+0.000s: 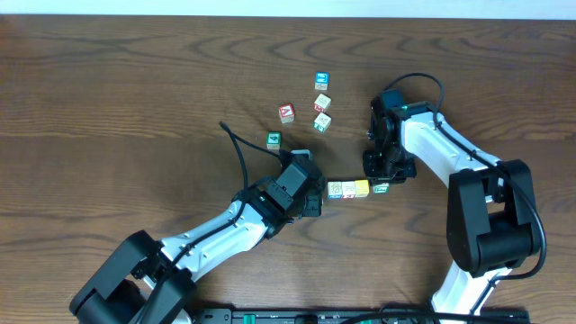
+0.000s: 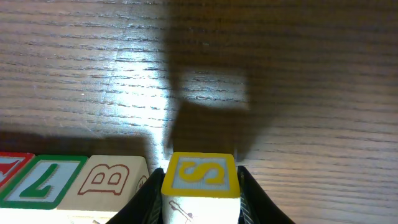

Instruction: Lift 5 blocks

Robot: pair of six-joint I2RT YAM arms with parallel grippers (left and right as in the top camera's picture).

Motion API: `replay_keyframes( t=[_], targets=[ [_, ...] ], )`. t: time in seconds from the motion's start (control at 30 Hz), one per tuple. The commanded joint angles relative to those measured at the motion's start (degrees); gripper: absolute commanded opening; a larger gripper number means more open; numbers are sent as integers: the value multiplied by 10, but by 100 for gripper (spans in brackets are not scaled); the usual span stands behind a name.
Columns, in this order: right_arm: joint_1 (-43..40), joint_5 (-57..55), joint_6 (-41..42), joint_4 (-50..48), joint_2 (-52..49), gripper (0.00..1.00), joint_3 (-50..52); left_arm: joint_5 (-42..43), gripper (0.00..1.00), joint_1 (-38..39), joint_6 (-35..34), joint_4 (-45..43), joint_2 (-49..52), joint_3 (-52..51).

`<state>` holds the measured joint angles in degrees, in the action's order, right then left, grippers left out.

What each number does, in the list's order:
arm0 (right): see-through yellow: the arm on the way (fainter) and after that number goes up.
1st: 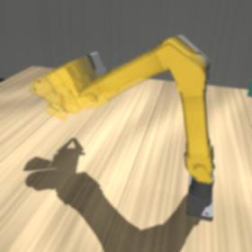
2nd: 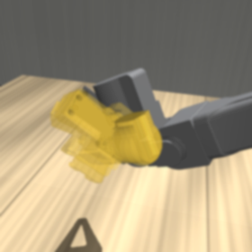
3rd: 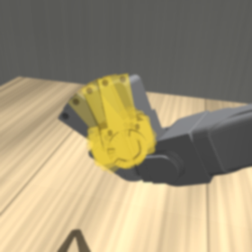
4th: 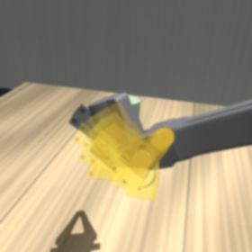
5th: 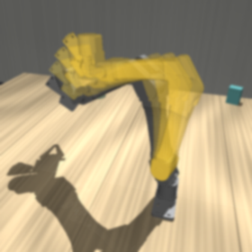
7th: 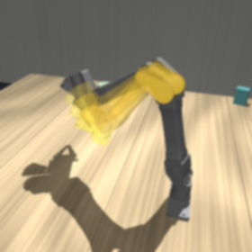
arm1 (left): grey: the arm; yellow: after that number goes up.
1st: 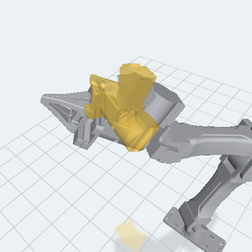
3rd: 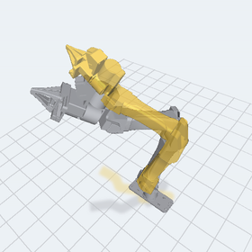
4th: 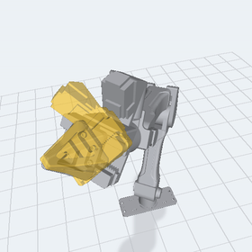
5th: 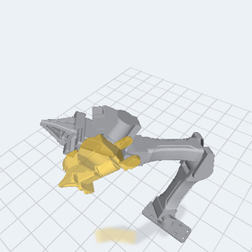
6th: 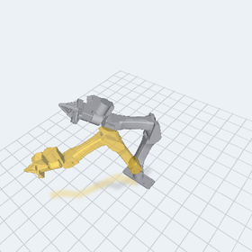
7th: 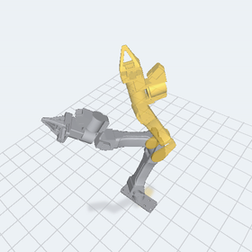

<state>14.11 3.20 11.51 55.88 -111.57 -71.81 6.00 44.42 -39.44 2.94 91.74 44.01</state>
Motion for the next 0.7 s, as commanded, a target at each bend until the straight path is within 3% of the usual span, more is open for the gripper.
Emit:
replay_keyframes(
  t=[0.0,0.03,0.23,0.37,0.67],
  targets=[
    [2,3,-4,0,-10,5,18,-9,42,1,2,1,5,6],
    [2,3,-4,1,-10,15,18,-9,41,1,2,0,5,6],
    [2,3,-4,2,-10,36,18,-9,42,1,2,0,5,6],
    [2,3,-4,2,-10,44,17,-9,42,1,2,0,5,6],
    [2,0,-4,-3,-10,46,13,-9,42,1,4,0,5,6]
  ],
)
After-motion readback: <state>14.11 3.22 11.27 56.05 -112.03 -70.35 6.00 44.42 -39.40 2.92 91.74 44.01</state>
